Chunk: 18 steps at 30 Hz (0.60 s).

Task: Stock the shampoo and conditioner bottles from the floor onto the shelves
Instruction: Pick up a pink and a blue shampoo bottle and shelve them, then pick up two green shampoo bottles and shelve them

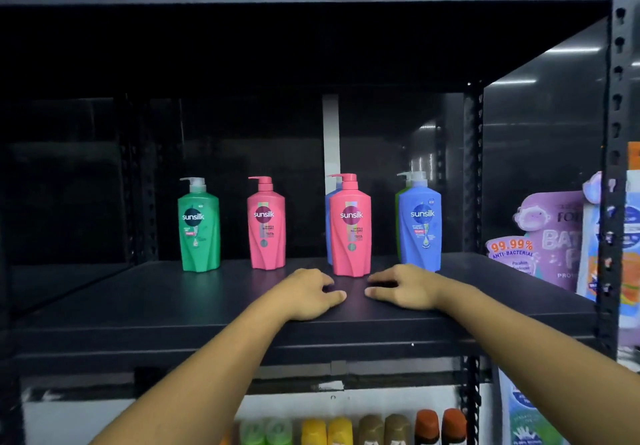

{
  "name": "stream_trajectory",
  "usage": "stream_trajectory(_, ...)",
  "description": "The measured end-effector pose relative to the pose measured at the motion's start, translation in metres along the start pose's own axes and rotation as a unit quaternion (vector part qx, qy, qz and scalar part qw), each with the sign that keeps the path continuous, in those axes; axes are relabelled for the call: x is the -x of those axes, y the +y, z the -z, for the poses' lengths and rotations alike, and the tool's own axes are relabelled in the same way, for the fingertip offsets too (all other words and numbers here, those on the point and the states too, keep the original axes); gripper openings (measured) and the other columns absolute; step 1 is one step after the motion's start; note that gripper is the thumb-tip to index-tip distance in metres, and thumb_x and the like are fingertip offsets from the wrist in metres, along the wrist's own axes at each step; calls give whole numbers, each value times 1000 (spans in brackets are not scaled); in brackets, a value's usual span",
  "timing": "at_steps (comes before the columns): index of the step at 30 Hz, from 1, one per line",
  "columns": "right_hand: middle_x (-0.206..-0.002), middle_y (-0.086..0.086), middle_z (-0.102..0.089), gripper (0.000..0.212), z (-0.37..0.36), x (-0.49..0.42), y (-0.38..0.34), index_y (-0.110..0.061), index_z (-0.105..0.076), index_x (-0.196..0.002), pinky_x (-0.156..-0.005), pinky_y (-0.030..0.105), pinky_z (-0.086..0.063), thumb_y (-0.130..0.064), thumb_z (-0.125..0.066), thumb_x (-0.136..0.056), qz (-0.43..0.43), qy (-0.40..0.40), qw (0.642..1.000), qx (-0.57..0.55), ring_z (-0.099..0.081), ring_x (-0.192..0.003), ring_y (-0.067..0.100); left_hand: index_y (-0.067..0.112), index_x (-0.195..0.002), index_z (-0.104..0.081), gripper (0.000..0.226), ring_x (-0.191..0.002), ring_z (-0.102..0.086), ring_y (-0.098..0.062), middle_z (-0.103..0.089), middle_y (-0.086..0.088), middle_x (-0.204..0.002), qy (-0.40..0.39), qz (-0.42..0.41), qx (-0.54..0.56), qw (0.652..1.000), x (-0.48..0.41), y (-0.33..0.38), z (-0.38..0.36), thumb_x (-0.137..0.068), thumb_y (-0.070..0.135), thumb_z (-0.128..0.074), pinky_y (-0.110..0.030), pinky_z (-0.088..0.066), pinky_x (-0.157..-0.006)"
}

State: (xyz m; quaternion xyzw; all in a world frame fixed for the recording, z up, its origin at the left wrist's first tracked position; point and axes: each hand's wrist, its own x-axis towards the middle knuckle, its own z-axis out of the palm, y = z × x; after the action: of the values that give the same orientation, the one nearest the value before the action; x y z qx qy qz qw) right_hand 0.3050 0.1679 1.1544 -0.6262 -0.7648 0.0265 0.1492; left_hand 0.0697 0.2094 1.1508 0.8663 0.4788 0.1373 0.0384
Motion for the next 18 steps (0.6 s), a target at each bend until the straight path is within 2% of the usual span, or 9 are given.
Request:
stream_trajectory(4, -159, -5, -40, 59, -3, 26, -33, -35, -43, -151, -118, 35, -28, -64, -40, -99, -18, -40, 999, 9, -37, -145, 19, 21, -118, -73, 46, -110, -63, -21, -72, 0, -120, 0, -23, 1, 1000, 35, 1, 6, -103, 55, -45, -44, -50, -101)
stream_trajectory(6, -164, -3, -30, 60, -11, 38, -48, -30, -36, -156, -122, 35, -21, -60, -33, -103, -4, -43, 999, 23, -27, -151, 17, 20, -113, -73, 46, -104, -64, -20, -73, -1, -113, 15, -31, 8, 999, 52, 1, 5, -103, 53, -43, -45, -51, -97)
stream_trajectory(8, -167, -3, -23, 60, -20, 52, -61, -24, -30, -158, -125, 34, -16, -54, -26, -106, 22, -26, 998, 46, -19, -154, 15, 17, -115, -73, 46, -105, -65, -19, -73, -5, -117, 39, -36, 24, 998, 70, 3, 2, -103, 51, -45, -45, -51, -99)
stream_trajectory(11, -167, -5, -23, 60, -32, 76, -75, -22, -26, -160, -126, 37, -15, -50, -26, -107, 53, 9, 996, 73, -17, -154, 12, 22, -134, -67, 41, -122, -61, -16, -69, 2, -133, 90, -57, 35, 994, 99, 7, -5, -105, 44, -50, -39, -47, -108)
stream_trajectory(13, -166, -6, -24, 60, -39, 94, -82, -23, -23, -160, -126, 38, -13, -49, -27, -107, 73, 33, 993, 84, -17, -153, 8, 23, -143, -60, 43, -135, -54, -13, -62, 4, -143, 133, -84, 43, 987, 120, 10, -12, -105, 40, -52, -31, -39, -116)
stream_trajectory(16, -166, -11, -22, 58, -47, 123, -95, -26, -24, -160, -127, 32, -9, -49, -29, -107, 94, 68, 991, 65, -13, -153, 4, 20, -143, -60, 41, -141, -46, -5, -58, 5, -147, 195, -115, 80, 971, 152, 11, -29, -104, 33, -56, -13, -26, -116)
stream_trajectory(18, -164, -15, -25, 57, -58, 145, -103, -28, -25, -160, -126, 28, -8, -49, -31, -106, 107, 85, 990, 44, -14, -152, 1, 20, -141, -62, 41, -140, -46, -2, -59, 6, -146, 205, -118, 109, 966, 172, 9, -48, -103, 33, -58, -9, -27, -113)
